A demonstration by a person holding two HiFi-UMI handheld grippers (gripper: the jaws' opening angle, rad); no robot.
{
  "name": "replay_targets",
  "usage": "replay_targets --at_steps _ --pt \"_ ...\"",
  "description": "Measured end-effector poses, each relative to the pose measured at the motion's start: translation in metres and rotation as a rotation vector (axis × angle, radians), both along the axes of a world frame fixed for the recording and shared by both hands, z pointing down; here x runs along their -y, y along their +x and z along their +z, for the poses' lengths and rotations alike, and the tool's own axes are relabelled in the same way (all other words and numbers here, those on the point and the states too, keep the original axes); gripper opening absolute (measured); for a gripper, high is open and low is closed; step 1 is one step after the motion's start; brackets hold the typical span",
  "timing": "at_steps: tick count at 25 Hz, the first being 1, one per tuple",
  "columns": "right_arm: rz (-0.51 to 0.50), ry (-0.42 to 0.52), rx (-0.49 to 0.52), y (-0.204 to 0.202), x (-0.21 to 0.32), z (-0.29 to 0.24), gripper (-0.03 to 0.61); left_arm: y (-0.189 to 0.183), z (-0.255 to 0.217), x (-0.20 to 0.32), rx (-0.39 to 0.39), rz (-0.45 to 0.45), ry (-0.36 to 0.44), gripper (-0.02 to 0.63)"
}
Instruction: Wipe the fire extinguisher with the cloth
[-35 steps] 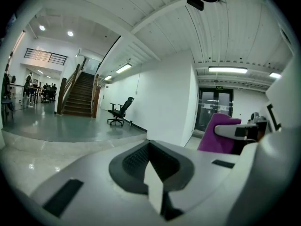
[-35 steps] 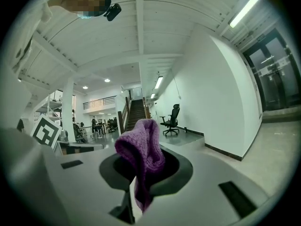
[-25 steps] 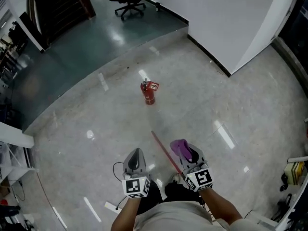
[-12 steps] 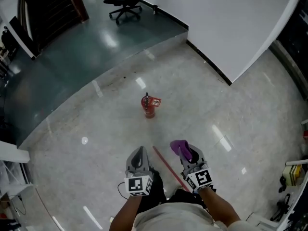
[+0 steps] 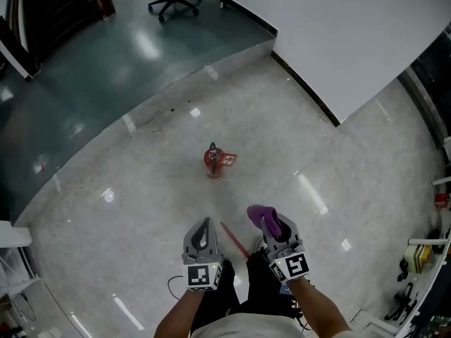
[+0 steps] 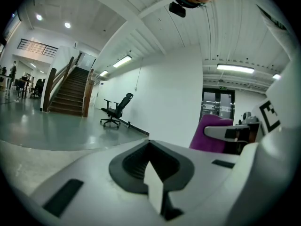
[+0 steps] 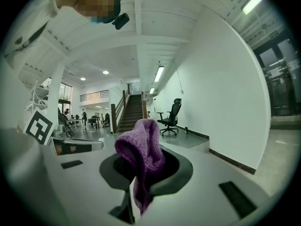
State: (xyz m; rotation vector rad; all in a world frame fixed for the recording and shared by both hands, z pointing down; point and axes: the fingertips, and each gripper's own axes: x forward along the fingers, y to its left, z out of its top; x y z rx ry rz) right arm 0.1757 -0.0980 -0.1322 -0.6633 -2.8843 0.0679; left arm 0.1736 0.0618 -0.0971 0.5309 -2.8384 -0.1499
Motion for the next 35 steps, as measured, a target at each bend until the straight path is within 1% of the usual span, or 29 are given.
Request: replay_targets --at_steps 3,6,9,12,14,16,19,22,24,26,29,30,33,35 --pt "-0.032 0.015 0.004 -0.033 -0.003 0.028 0.058 -0.026 0.030 0.003 0.003 -0.017 0.001 0.005" --pt "-0.080 0.019 -0.002 -0.067 -0.007 0.068 0.058 -0.054 0.066 0.008 0.011 -0.048 -0.006 0.005" --pt "-0.130 0.032 -0.008 -0.087 -0.005 0.114 0.058 -0.074 0.113 0.021 0.013 -0.071 -0.025 0.005" --pt "-0.179 0.041 -0.034 -0.100 0.000 0.164 0.058 -0.089 0.165 0.035 -0.017 -0.097 -0.068 0.005" --pt "-0.212 0.049 -0.065 -0.114 0.003 0.200 0.058 -0.104 0.191 0.043 -0.027 -0.099 -0.083 0.005" --pt "-0.219 0.047 -0.069 -0.132 0.005 0.233 0.058 -0.118 0.217 0.048 -0.030 -0.094 -0.088 0.005" --pt "-0.195 0.031 -0.076 -0.144 0.010 0.283 0.058 -0.122 0.259 0.053 -0.031 -0.043 -0.086 0.005" --pt "-0.210 0.060 -0.087 -0.151 0.004 0.334 0.058 -0.128 0.315 0.052 -0.030 0.030 -0.064 0.003" --pt "-0.222 0.072 -0.079 -0.156 -0.003 0.371 0.058 -0.138 0.354 0.045 -0.020 0.059 -0.061 0.003" --pt "-0.224 0.072 -0.077 -0.158 -0.009 0.407 0.058 -0.145 0.387 0.036 -0.004 0.079 -0.079 0.003" --pt "-0.189 0.053 -0.077 -0.166 -0.008 0.459 0.058 -0.155 0.436 0.027 0.009 0.134 -0.147 0.003" --pt "-0.177 0.049 -0.072 -0.169 -0.007 0.476 0.058 -0.159 0.452 0.025 0.006 0.156 -0.156 0.003" --pt "-0.161 0.045 -0.075 -0.180 -0.007 0.529 0.058 -0.171 0.493 0.022 0.013 0.211 -0.125 0.003" --pt "-0.158 0.043 -0.082 -0.188 -0.009 0.566 0.058 -0.178 0.519 0.021 0.019 0.239 -0.118 0.003"
